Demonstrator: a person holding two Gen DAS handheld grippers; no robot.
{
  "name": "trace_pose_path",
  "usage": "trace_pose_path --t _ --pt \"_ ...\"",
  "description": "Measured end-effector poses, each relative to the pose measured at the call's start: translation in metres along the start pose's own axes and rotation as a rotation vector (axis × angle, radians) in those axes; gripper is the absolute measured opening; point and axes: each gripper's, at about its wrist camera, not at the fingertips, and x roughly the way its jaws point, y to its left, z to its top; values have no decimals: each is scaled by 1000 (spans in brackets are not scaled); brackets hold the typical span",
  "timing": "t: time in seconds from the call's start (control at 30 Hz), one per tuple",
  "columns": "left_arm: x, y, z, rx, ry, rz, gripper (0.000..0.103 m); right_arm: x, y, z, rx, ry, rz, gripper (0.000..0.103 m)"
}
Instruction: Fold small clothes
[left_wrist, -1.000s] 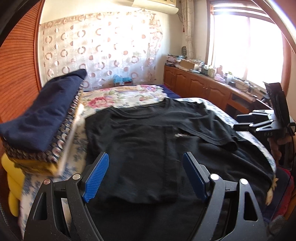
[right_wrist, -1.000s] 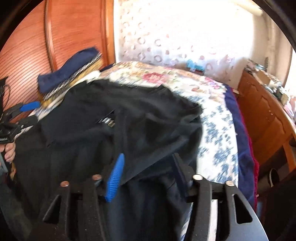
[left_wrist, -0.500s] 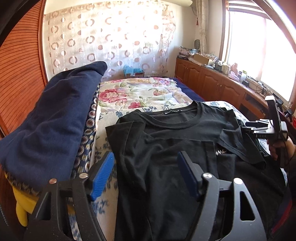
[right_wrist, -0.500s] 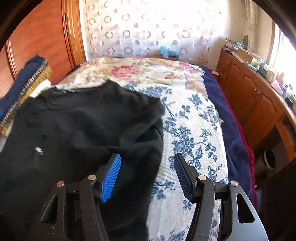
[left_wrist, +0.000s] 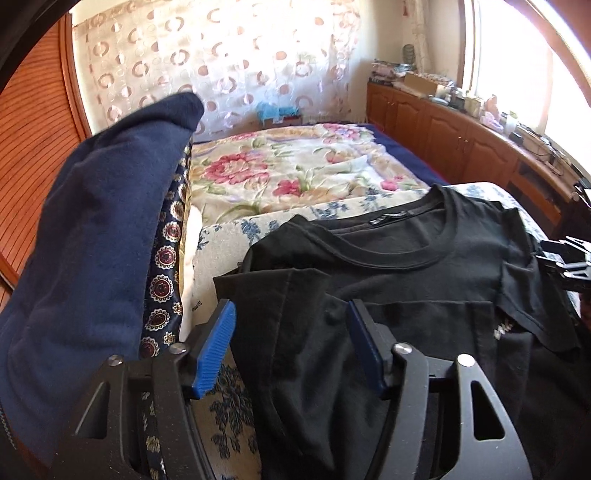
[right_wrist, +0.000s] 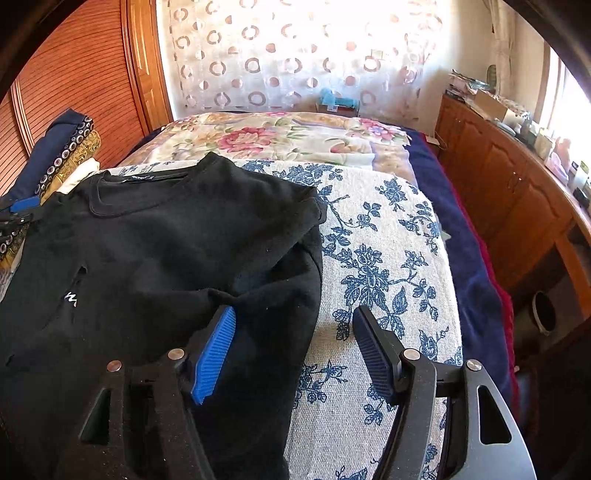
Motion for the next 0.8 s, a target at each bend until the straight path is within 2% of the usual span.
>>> trace_pose_path --t 0.1,0.27,0.53,0.57,0.6,0.67,0.8 --pt "6 3 -1 -19 18 0 59 0 -1 0 2 2 9 72" --pt "15 1 -1 7 43 3 59 2 4 0 -20 11 17 81" --pt "24 4 0 13 44 10 57 4 5 1 -24 15 14 83" --pt "25 4 0 16 42 9 46 4 5 1 -24 15 14 83" --pt "25 4 0 22 41 6 30 4 5 1 -24 16 14 83" --pt "23 5 0 23 35 0 13 3 5 1 -24 15 13 83" --pt "-1 8 6 2 -37 -12 8 4 5 1 -25 17 13 83"
